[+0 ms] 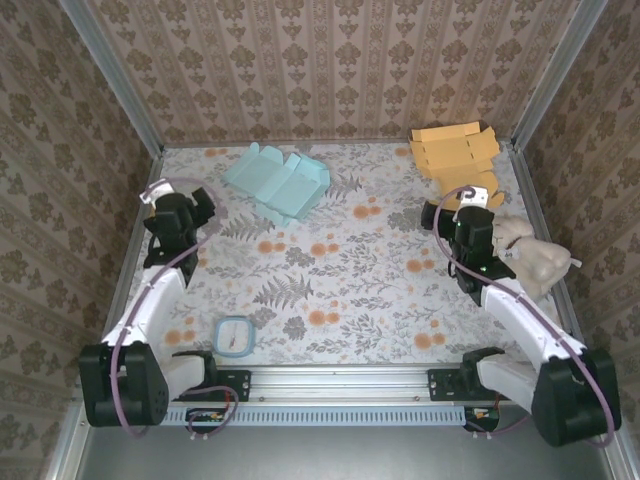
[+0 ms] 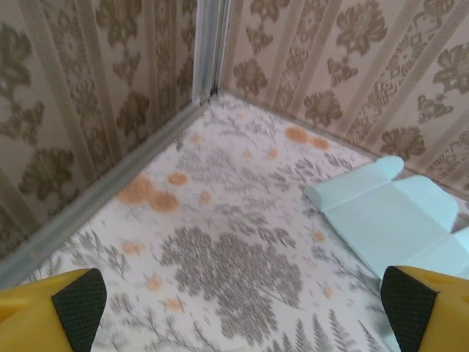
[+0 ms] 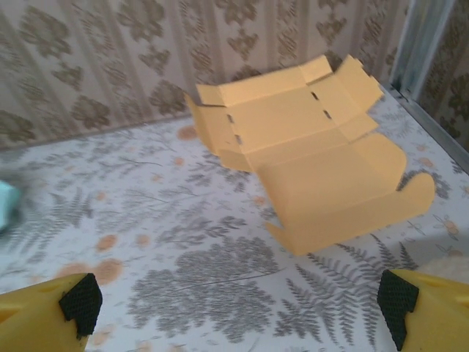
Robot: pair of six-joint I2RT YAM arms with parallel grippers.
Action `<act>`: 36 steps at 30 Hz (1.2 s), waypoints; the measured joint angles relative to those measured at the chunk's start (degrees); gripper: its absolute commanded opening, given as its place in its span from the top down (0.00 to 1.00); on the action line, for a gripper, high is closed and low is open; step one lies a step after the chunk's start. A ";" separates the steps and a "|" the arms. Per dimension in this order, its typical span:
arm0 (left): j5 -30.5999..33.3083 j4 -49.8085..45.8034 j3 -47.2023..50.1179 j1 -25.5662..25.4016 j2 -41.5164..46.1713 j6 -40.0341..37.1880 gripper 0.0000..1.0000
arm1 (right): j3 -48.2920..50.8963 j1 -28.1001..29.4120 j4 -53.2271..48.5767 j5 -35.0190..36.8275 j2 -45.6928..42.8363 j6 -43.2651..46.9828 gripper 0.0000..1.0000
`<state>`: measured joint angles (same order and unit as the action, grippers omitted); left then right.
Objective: Fold the paper box
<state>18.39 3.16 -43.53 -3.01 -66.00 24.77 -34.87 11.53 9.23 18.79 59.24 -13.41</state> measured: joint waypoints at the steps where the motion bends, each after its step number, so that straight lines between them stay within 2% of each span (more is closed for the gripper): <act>1: -0.81 -2.16 -1.90 -0.04 -1.01 1.27 0.00 | -1.03 1.90 -1.95 1.05 -1.25 -0.72 0.00; 5: -4.87 -7.32 -8.13 -2.14 -6.99 5.35 0.00 | -2.58 9.97 -6.62 4.87 -6.10 -4.42 0.00; 8: -8.13 -9.18 -11.82 -4.55 -13.55 7.76 0.00 | -2.45 13.97 -8.33 5.42 -7.56 -6.64 0.00; 12: -11.08 -11.89 -18.05 -7.10 -23.96 10.86 0.00 | -2.40 16.81 -9.07 5.44 -6.56 -7.82 0.00; 17: -11.96 -20.65 -33.14 -8.26 -38.56 15.26 0.00 | -2.40 19.08 -9.14 4.83 -2.36 -7.78 0.00; 20: -12.28 -22.60 -38.75 -8.13 -43.95 17.38 0.09 | -2.40 19.89 -9.07 4.79 0.02 -7.54 0.00; 26: -14.62 -23.34 -41.38 -6.93 -49.40 20.11 0.23 | -2.40 20.46 -7.91 4.57 3.21 -6.67 0.00; 32: -16.98 -23.06 -42.03 -4.92 -51.74 21.07 0.24 | -2.40 20.96 -7.08 4.26 5.79 -6.12 0.00; 36: -17.00 -21.62 -41.97 -5.77 -51.71 19.71 0.25 | -3.37 21.00 -6.19 3.17 8.50 -6.14 0.00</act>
<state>1.39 -18.46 -85.49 -8.78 -117.71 44.49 -38.24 32.53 3.05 21.96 67.75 -19.55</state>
